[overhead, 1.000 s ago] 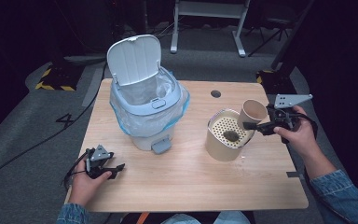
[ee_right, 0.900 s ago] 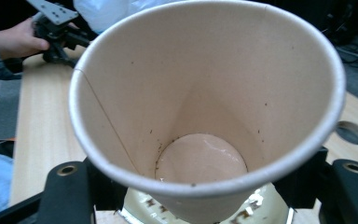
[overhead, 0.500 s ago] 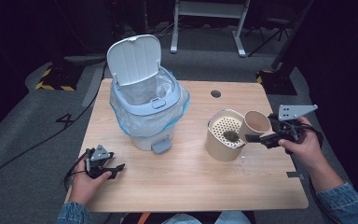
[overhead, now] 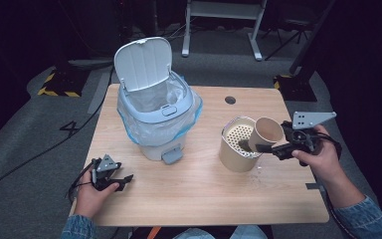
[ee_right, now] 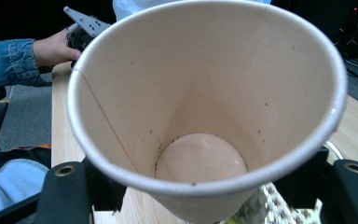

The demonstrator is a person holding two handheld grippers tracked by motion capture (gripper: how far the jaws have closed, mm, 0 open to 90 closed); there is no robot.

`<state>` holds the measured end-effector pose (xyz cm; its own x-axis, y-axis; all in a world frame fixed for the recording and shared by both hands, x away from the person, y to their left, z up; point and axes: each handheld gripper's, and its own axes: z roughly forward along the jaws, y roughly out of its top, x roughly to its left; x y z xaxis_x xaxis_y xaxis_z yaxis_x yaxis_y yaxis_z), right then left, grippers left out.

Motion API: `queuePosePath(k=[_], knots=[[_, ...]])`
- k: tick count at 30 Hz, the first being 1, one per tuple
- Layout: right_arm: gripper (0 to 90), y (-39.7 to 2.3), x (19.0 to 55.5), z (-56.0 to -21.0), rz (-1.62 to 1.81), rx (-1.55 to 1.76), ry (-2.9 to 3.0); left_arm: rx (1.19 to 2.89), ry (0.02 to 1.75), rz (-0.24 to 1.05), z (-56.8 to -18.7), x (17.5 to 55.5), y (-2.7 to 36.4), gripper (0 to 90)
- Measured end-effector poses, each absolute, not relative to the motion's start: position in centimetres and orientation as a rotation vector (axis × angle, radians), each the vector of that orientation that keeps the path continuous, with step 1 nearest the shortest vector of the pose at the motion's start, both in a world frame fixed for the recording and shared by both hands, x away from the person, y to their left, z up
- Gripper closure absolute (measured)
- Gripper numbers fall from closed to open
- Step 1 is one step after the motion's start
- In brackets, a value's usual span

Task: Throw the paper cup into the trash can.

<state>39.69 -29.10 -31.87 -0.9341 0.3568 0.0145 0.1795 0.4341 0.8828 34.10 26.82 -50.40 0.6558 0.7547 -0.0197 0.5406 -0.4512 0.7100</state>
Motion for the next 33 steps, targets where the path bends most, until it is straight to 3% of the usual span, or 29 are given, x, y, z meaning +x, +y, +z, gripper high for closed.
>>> queuePosePath(k=[14,33], knots=[[31.2,-22.9,42.5,-28.2,1.518,0.346,2.526,2.167,0.997,0.39,-50.4,34.1,26.8,31.8],[30.9,-16.2,47.6,-26.3,1.572,0.325,2.522,2.169,0.996,0.395,-50.4,34.1,26.9,32.0]])
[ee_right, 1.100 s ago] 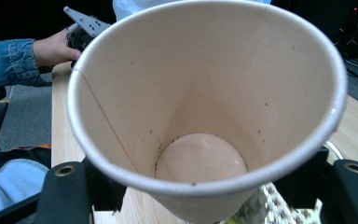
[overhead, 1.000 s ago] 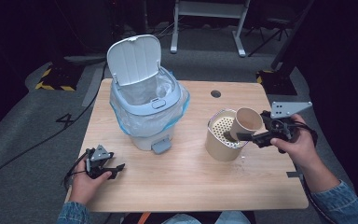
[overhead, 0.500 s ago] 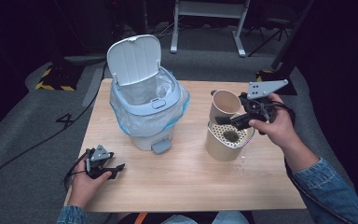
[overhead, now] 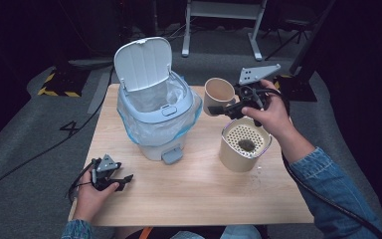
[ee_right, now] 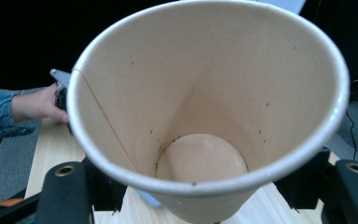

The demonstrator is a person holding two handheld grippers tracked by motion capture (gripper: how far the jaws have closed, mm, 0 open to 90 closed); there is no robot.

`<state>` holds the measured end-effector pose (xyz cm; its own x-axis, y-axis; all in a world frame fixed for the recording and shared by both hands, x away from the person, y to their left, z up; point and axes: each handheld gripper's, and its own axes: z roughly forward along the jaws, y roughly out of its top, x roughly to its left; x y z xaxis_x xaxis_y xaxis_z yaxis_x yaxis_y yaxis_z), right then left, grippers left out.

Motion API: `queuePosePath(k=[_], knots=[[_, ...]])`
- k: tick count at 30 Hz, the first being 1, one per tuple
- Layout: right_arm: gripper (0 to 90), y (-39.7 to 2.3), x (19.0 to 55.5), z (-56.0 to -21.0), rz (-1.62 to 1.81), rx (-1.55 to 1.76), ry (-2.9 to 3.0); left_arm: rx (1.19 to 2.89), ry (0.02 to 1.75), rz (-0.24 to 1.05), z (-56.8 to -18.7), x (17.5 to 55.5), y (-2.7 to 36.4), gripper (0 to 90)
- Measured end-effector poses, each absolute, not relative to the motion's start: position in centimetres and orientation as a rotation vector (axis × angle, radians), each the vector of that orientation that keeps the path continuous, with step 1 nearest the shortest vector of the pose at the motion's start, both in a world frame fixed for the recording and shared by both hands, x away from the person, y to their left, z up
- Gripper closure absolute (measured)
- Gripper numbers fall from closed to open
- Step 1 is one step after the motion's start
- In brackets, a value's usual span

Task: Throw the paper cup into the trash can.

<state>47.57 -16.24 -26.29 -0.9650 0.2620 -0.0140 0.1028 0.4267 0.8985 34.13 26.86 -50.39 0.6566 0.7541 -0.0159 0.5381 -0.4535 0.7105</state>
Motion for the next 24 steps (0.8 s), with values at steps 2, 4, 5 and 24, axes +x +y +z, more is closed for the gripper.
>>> queuePosePath(k=[2,4,5,24], knots=[[30.9,-15.3,48.2,-26.0,1.584,0.325,2.517,2.168,0.997,0.397,-50.4,34.1,26.9,32.0],[30.9,-14.3,48.8,-25.7,1.591,0.322,2.506,2.169,0.996,0.398,-50.4,34.1,26.8,32.0],[30.8,-13.8,49.1,-25.6,1.598,0.324,2.504,2.169,0.996,0.397,-50.4,34.1,26.8,32.0],[30.7,-6.4,52.3,-25.0,1.559,0.375,2.493,2.165,0.999,0.395,-50.4,34.2,26.8,32.0]])
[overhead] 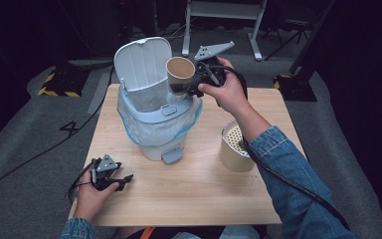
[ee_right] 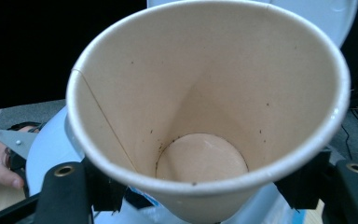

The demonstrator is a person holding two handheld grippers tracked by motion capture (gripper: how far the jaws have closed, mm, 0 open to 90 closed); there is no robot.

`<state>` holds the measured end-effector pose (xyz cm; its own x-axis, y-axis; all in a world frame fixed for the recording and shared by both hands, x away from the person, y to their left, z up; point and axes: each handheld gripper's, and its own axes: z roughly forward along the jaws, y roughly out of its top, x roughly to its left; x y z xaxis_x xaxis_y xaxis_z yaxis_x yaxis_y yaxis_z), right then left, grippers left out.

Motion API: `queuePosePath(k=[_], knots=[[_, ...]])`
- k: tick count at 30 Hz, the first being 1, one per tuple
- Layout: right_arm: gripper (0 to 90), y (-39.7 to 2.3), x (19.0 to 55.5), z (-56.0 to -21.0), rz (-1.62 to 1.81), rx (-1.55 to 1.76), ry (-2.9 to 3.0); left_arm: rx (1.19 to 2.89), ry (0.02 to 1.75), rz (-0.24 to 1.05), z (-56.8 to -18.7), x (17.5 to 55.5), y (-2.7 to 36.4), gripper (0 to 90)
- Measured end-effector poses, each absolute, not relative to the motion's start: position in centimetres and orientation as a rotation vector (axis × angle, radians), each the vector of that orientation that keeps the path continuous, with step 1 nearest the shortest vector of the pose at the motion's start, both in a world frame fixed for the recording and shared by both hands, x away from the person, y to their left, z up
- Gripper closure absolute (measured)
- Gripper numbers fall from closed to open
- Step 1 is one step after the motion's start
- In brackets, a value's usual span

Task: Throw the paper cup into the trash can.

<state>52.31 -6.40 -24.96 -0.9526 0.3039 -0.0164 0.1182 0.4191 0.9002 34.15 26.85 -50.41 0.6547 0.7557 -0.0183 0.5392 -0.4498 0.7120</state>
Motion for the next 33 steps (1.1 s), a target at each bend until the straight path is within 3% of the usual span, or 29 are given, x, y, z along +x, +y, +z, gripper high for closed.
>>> queuePosePath(k=[22,24,27,33], knots=[[29.4,-2.8,52.9,-26.6,1.38,0.437,2.622,2.167,1.0,0.396,-50.4,34.2,26.8,32.0],[27.1,-2.6,52.9,-26.7,1.354,0.424,2.634,2.167,1.0,0.395,-50.4,34.2,26.8,32.0],[15.3,-2.3,53.1,-27.0,1.32,0.394,2.644,2.167,1.0,0.395,-50.4,34.2,26.8,32.0],[15.9,-2.2,52.9,-26.8,1.372,0.328,2.598,2.165,1.002,0.393,-50.4,34.1,26.8,32.0]])
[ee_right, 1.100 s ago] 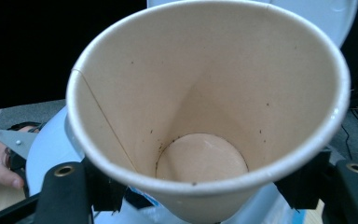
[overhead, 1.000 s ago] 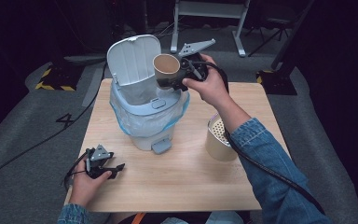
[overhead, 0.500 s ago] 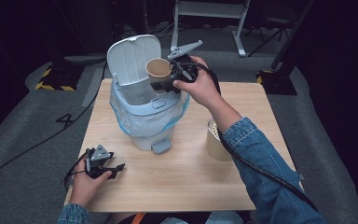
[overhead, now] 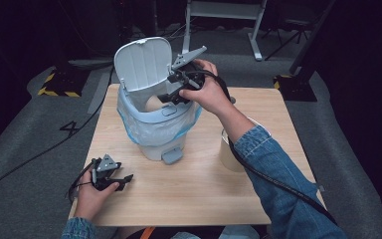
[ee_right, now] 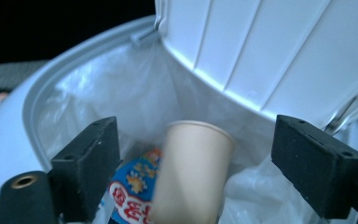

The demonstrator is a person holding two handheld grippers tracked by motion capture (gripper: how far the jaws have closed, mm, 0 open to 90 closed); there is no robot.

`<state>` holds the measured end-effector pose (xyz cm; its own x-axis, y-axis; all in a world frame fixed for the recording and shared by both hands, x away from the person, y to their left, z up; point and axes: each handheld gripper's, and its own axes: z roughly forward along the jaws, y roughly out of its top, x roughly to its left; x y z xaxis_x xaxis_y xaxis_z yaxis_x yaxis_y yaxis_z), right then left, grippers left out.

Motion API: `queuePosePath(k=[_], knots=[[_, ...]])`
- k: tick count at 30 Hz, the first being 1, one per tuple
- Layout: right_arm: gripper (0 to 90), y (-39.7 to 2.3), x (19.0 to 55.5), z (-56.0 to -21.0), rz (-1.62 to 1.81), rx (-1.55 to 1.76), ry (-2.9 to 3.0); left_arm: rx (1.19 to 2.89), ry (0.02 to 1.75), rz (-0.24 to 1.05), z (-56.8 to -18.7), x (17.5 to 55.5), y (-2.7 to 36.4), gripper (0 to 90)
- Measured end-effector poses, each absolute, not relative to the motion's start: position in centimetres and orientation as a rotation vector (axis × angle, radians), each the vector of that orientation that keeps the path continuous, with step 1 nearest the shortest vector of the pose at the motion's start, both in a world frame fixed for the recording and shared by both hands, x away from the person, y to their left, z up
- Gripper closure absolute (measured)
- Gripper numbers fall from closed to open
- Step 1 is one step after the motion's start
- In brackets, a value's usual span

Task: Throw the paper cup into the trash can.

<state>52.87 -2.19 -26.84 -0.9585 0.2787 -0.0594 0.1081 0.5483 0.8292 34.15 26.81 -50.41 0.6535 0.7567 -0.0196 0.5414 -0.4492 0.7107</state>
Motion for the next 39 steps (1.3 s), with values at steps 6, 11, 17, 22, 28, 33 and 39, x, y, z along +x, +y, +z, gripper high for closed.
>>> queuePosePath(k=[6,11,17,22,28,33,39], knots=[[18.9,-3.3,52.2,-25.7,1.441,0.333,2.519,2.167,0.999,0.395,-50.4,34.2,26.8,32.0],[21.1,-5.5,51.1,-24.5,1.518,0.334,2.473,2.167,0.999,0.394,-50.4,34.2,26.8,32.0],[23.3,-9.1,49.3,-23.6,1.562,0.314,2.47,2.166,1.0,0.393,-50.4,34.2,26.8,31.9],[23.3,-12.7,47.7,-23.3,1.554,0.306,2.46,2.166,1.002,0.393,-50.4,34.2,26.8,31.9],[23.3,-15.5,46.5,-23.4,1.543,0.334,2.452,2.166,1.002,0.394,-50.4,34.2,26.8,31.9],[23.3,-18.0,45.3,-24.0,1.513,0.359,2.466,2.166,1.001,0.394,-50.4,34.2,26.8,31.9],[23.4,-20.9,44.1,-24.8,1.504,0.396,2.452,2.168,1.001,0.397,-50.4,34.2,26.8,31.8]])
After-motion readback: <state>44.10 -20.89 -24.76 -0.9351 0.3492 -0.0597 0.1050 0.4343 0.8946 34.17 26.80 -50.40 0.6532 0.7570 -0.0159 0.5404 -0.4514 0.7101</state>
